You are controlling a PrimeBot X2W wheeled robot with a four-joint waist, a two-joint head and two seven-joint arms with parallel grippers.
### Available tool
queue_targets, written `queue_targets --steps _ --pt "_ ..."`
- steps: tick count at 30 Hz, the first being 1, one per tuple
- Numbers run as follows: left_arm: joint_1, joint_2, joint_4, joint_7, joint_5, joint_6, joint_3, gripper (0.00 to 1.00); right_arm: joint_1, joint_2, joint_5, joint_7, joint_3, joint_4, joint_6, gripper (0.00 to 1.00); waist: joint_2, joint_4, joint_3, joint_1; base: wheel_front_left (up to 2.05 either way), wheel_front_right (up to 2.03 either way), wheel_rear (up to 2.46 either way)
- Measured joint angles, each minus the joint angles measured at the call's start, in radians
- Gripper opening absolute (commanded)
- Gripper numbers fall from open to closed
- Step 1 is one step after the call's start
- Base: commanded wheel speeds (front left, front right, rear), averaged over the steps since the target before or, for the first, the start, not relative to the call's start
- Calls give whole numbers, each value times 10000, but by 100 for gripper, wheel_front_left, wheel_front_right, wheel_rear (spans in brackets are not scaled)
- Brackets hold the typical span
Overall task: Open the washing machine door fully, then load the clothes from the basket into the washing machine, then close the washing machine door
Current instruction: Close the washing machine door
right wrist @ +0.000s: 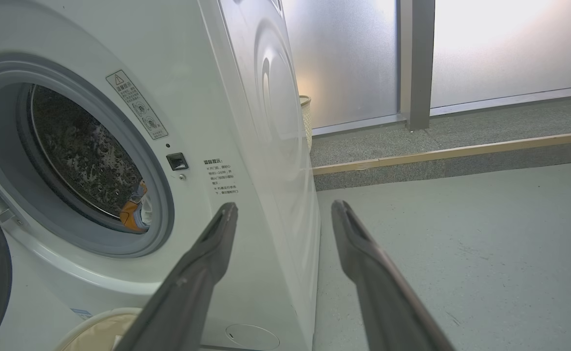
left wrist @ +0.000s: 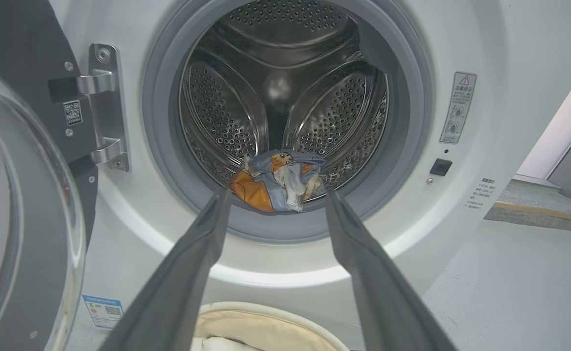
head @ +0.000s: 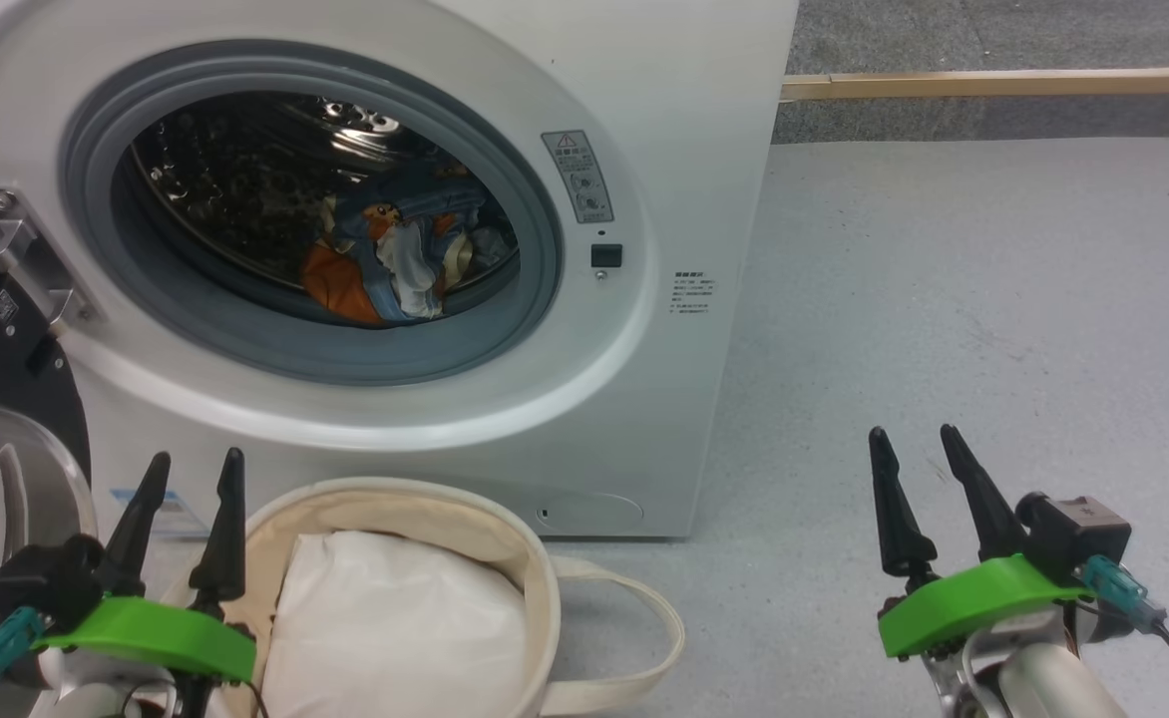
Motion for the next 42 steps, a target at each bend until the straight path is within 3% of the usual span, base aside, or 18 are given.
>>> queue_targets --steps 11,31,42 --pt "-5 -2 82 0 0 0 21 100 -12 2 4 0 8 10 0 100 0 -8 2 0 -47 35 12" --pt "-19 6 150 0 -56 0 -92 100 -172 8 27 0 136 84 0 100 0 8 -32 -1 -193 172 22" --pt "-10 12 151 0 -56 0 -163 100 -157 -2 94 0 211 140 0 100 0 29 -79 0 -53 53 0"
